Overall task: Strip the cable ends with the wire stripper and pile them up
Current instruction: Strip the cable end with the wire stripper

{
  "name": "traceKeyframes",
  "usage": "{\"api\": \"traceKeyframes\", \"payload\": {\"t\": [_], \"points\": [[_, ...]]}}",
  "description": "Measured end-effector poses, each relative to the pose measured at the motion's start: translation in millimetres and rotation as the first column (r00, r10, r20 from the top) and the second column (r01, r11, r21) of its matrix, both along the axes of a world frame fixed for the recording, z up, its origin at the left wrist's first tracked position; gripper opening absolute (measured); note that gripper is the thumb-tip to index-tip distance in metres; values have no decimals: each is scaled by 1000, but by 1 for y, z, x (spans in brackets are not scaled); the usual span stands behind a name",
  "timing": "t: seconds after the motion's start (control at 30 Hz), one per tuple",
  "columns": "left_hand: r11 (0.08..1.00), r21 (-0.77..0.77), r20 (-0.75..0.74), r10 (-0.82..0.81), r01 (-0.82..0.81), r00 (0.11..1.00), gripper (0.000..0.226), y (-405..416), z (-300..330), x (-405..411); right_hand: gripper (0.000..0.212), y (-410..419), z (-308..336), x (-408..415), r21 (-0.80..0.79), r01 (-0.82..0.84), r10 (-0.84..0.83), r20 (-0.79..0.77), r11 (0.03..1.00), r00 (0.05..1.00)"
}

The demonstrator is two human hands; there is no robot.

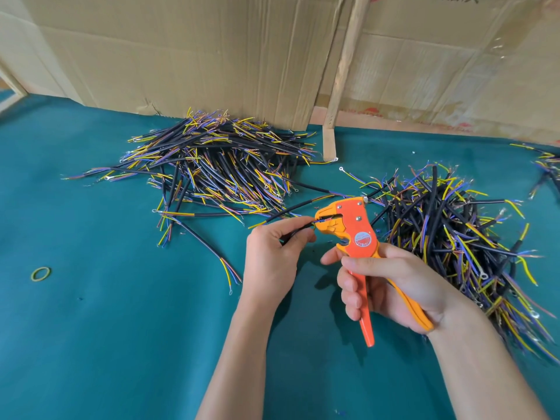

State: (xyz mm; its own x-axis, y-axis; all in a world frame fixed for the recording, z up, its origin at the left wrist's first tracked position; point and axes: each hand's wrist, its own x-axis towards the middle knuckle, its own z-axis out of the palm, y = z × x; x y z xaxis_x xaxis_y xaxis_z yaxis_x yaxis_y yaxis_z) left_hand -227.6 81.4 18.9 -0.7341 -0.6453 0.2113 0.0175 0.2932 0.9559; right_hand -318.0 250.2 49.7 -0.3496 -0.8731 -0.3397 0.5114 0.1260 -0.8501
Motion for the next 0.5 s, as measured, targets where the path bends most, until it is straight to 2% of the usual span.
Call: {"api": "traceKeyframes", "payload": {"t": [0.17, 0.33, 0.5], "points": [[1000, -12, 0, 3, -3, 1000, 31, 1, 1, 0, 36, -1, 1, 1, 2, 14, -14, 0, 1000, 1000], [1000, -3, 20, 13, -13, 1000, 22, 0, -1, 0, 30, -3, 3, 4, 12, 42, -42, 0, 999, 999], [1000, -9, -7, 19, -19, 1000, 24, -2, -1, 0, 29, -8, 3, 7, 1, 71, -71, -8, 997, 997]]}}
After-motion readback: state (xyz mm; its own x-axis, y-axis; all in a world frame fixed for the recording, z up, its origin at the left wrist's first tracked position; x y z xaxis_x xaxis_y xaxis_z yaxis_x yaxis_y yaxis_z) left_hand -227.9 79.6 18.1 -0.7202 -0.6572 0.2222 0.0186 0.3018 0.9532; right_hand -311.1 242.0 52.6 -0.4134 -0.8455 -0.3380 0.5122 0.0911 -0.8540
